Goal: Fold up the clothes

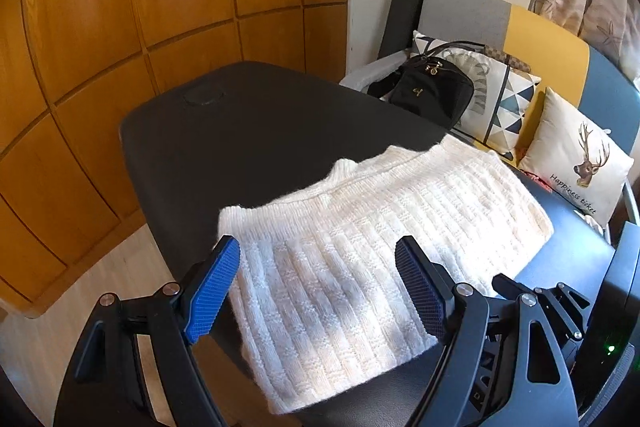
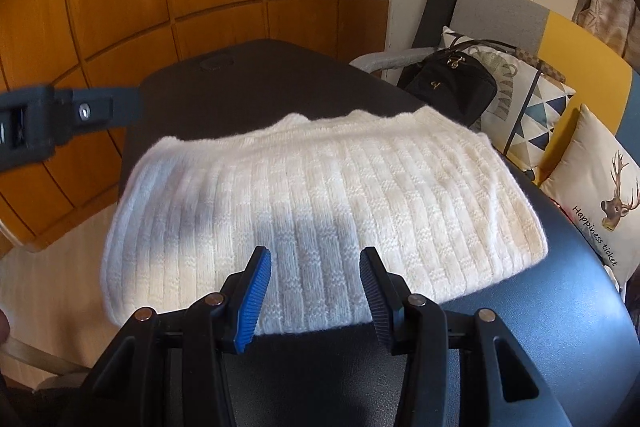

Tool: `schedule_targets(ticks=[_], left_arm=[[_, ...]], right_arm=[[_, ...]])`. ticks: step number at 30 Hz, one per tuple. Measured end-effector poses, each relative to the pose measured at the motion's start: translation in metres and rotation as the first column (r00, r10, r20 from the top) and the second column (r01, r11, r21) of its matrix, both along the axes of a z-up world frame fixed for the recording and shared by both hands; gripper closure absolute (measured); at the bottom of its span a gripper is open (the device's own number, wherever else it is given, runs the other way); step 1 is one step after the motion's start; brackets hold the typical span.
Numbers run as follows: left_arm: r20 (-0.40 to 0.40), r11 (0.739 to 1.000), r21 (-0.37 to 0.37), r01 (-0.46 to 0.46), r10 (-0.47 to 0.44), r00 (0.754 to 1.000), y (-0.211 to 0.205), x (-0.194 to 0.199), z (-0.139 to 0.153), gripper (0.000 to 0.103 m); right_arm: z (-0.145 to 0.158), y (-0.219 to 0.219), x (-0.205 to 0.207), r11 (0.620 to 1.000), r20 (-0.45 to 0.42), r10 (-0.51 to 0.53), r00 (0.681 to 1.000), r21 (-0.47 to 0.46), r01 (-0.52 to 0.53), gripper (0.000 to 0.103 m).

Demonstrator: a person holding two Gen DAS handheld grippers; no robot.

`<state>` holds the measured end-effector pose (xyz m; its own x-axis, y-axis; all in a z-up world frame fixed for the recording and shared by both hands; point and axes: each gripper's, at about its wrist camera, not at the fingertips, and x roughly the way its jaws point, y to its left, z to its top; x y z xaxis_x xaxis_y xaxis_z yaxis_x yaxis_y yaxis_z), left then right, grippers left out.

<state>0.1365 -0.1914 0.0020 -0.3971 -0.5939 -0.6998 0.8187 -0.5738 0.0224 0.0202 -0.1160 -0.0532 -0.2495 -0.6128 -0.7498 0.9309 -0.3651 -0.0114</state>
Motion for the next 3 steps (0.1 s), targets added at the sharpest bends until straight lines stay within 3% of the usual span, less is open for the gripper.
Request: schedule_targets(ticks=[3], left_arm=[[0.001,1.0,0.016,0.002,-0.002,1.0,-0.0031,0.0,-0.0025,0.02]], right_arm=[[-0.0054,0.0018,-0.0023,1.0,0.003,-0.01,1.0,0.015,0.01,0.056]])
